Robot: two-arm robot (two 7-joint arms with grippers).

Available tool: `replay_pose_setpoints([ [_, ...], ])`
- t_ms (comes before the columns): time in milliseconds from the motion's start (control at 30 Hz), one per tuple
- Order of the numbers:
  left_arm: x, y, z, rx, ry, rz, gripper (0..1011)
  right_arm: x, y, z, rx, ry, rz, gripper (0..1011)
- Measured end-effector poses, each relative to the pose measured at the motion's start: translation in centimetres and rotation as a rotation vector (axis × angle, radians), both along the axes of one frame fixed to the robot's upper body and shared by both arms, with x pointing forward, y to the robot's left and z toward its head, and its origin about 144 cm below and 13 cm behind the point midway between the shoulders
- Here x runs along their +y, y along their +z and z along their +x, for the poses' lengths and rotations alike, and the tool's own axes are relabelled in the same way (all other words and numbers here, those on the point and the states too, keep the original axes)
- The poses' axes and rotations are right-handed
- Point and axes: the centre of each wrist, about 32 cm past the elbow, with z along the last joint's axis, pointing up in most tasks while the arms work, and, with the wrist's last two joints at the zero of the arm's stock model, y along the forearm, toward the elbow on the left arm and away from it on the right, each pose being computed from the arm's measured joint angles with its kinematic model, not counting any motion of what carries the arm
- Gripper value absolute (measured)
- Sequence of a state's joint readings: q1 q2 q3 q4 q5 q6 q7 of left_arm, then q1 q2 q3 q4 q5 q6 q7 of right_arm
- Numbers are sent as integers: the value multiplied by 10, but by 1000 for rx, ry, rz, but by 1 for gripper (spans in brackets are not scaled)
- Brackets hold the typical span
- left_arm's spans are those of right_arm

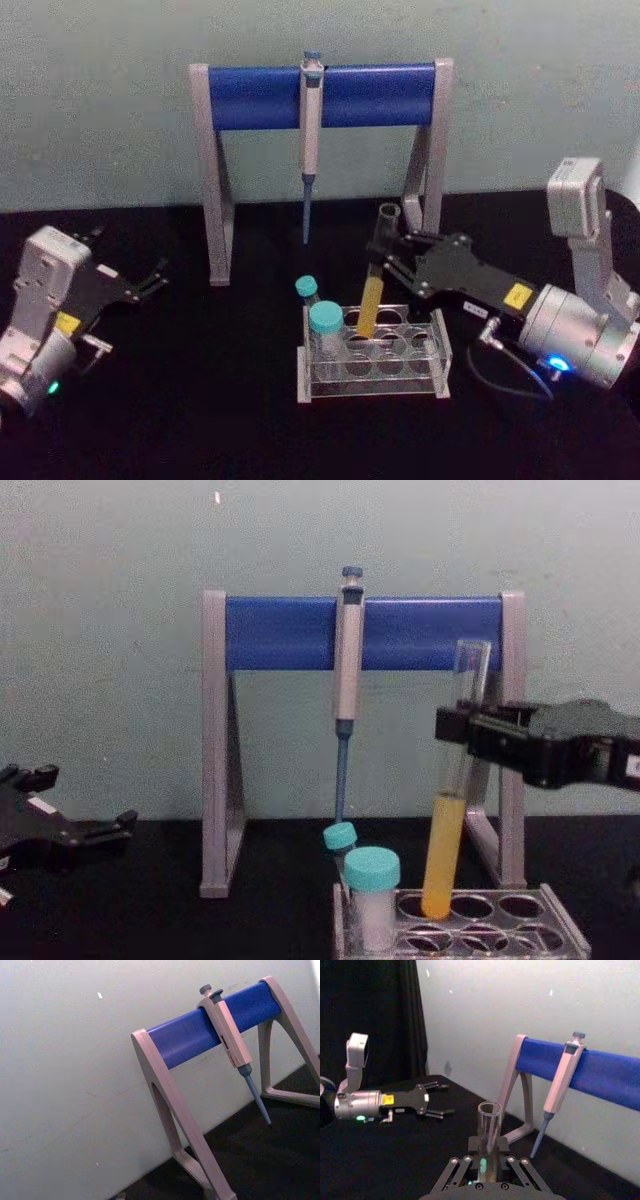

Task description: Pick up the test tube from the test tube rack, shake it, then place it back into the test tube rack.

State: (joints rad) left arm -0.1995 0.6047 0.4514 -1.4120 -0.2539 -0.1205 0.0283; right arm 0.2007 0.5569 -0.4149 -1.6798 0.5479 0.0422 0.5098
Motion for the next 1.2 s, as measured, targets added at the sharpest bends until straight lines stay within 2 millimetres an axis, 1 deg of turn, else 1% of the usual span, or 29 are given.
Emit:
replay_pose_setpoints([
  [200,0,0,0,0,0,0,1001,-1,10,10,-7,-19,10,229],
  [400,0,0,0,0,0,0,1001,-2,16,21,-8,-40,15,229],
  [600,0,0,0,0,0,0,1001,-1,19,27,-9,-43,14,229],
  [1000,0,0,0,0,0,0,1001,0,21,32,-9,-58,1,229],
  [1200,0,0,0,0,0,0,1001,-7,23,30,-16,-80,-8,229],
])
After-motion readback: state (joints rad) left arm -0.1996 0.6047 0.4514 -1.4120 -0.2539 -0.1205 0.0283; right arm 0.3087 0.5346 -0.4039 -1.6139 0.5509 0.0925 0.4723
